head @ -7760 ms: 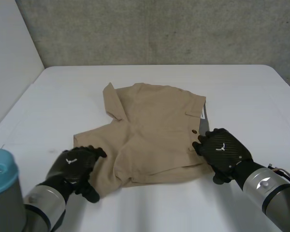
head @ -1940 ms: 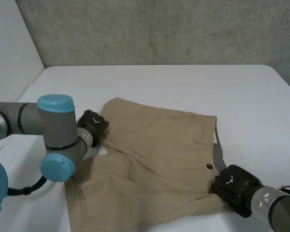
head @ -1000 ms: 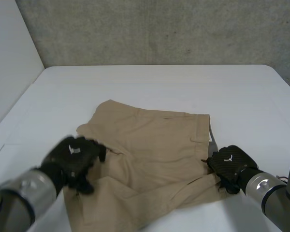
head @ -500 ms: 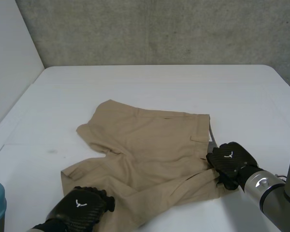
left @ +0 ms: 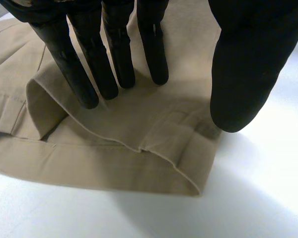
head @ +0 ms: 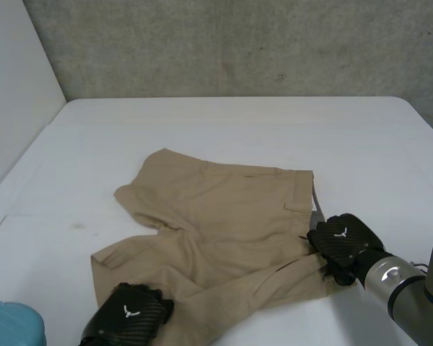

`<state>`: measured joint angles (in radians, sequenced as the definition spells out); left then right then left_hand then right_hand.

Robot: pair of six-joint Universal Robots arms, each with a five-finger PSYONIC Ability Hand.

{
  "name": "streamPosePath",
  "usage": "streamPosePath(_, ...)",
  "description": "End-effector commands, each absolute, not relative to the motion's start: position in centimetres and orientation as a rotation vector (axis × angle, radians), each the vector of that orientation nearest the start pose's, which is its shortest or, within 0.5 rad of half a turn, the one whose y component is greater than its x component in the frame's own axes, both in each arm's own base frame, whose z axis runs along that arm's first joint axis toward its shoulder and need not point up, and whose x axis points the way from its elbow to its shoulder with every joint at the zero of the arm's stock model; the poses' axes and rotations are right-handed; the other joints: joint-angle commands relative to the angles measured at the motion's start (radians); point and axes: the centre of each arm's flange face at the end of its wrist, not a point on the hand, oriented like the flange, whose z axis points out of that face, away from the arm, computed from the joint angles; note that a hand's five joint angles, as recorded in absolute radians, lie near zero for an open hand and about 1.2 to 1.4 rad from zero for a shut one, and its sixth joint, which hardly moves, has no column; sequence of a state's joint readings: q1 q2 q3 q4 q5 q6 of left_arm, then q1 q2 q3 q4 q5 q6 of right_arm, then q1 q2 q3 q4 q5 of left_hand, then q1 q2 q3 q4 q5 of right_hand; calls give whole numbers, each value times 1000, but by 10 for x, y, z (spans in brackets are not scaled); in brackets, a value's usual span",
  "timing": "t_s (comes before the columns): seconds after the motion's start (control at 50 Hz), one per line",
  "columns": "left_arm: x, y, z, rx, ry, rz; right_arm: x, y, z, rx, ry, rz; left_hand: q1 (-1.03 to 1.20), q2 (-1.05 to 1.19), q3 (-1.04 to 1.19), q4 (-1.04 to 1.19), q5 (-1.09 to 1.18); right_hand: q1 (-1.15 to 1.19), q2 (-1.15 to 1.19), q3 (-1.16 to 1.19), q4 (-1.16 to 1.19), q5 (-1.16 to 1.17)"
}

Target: Fold the shorts.

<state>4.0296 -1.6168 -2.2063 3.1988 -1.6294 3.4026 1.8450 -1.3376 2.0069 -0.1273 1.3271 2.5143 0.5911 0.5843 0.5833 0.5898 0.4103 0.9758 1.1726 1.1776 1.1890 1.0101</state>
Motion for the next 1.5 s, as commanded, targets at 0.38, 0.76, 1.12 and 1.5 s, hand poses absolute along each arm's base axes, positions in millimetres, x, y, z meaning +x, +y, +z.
streamPosePath(0.38,-224,-77,132,1283,2609,-1466,217,-204,137,-1337,2333,-1549,779,786,787,780,785,420,224,219,207,212)
streamPosePath(0.76,-214,-77,181,1320,2326,-1592,208,-175,186,-1551,2330,-1439,805,812,813,806,811,420,224,219,207,212)
streamPosePath(1.12,-224,-109,216,1365,2110,-1633,208,-168,209,-1868,2259,-1282,805,812,813,806,811,420,224,219,207,212)
streamPosePath(1.5,-317,-301,182,1182,1828,-1990,262,-291,182,-1617,2270,-1935,805,812,813,806,811,420,224,219,207,212)
